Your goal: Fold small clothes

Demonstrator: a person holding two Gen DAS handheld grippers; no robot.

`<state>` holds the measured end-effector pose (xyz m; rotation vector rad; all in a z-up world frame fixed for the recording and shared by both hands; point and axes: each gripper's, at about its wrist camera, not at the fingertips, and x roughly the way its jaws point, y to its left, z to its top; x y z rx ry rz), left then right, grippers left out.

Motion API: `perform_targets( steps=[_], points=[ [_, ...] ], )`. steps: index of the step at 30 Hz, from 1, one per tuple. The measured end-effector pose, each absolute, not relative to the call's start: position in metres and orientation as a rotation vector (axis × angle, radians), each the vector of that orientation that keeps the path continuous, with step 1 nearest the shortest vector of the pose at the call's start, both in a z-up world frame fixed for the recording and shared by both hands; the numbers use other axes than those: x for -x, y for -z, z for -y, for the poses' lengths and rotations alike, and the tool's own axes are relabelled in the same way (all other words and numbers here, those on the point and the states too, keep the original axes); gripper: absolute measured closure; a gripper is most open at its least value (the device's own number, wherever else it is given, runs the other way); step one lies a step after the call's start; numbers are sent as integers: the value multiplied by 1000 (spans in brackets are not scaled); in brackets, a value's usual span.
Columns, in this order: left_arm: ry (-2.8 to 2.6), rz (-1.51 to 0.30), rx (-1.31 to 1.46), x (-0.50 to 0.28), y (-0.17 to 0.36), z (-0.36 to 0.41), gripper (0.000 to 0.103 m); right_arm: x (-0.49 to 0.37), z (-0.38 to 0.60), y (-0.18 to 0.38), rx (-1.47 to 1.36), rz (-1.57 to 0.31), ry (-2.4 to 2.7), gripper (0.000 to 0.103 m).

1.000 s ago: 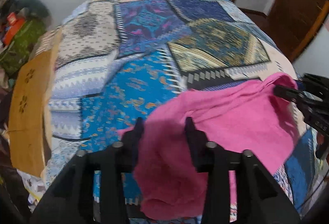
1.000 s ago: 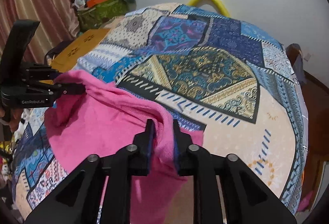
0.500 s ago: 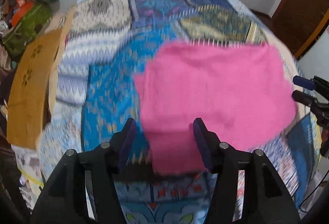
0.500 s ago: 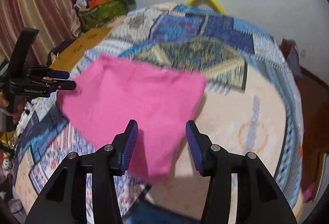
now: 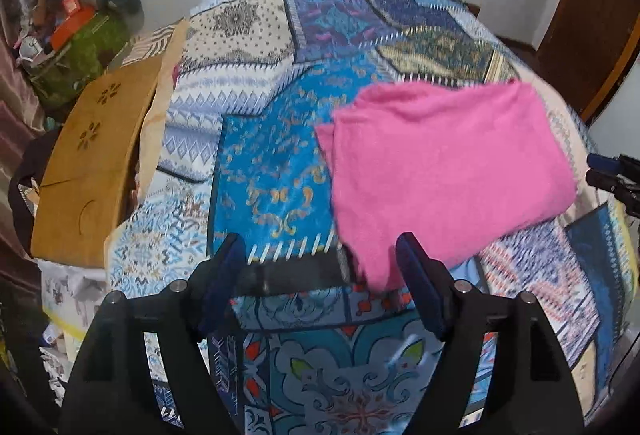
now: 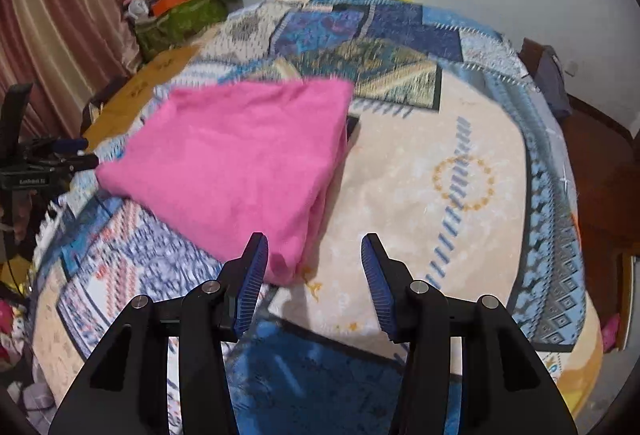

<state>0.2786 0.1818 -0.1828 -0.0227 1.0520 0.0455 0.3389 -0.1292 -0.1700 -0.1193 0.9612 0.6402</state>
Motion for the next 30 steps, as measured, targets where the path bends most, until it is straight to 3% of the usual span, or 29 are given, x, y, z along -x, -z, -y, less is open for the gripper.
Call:
perform_targets(
  steps=[2, 15, 17, 19, 20, 21, 22, 23, 25, 30],
  points=[
    [-29, -1050, 55, -286, 182, -181, 26, -342, 127, 165, 92, -940, -633, 42],
    [84, -1131, 268, -349, 239, -174, 26, -381, 97, 212, -65, -1048, -657, 42],
    [117, -1111, 247, -353, 239, -168, 29, -385, 95, 219, -110, -1065, -685, 40],
    [136, -1101, 267, -356, 240, -168, 41, -385, 94, 222, -135, -1063, -696, 41],
    [145, -1094, 282, -357, 240, -168, 45, -385, 94, 222, -138, -1060, -699, 44],
    [147, -1088, 294, -357, 240, -168, 57, -385, 93, 222, -140, -1058, -702, 47],
    [145, -1088, 309, -358, 240, -169, 69, -384, 92, 222, -133, -1059, -706, 55],
    [136, -1095, 319, -359, 241, -170, 72, -383, 91, 222, -128, -1060, -711, 66],
    [105, -1101, 333, -360, 240, -172, 85, -384, 89, 221, -139, -1072, -729, 78],
    [79, -1061, 312, -342, 218, -172, 89, -373, 84, 203, -98, -1039, -732, 86]
  ],
)
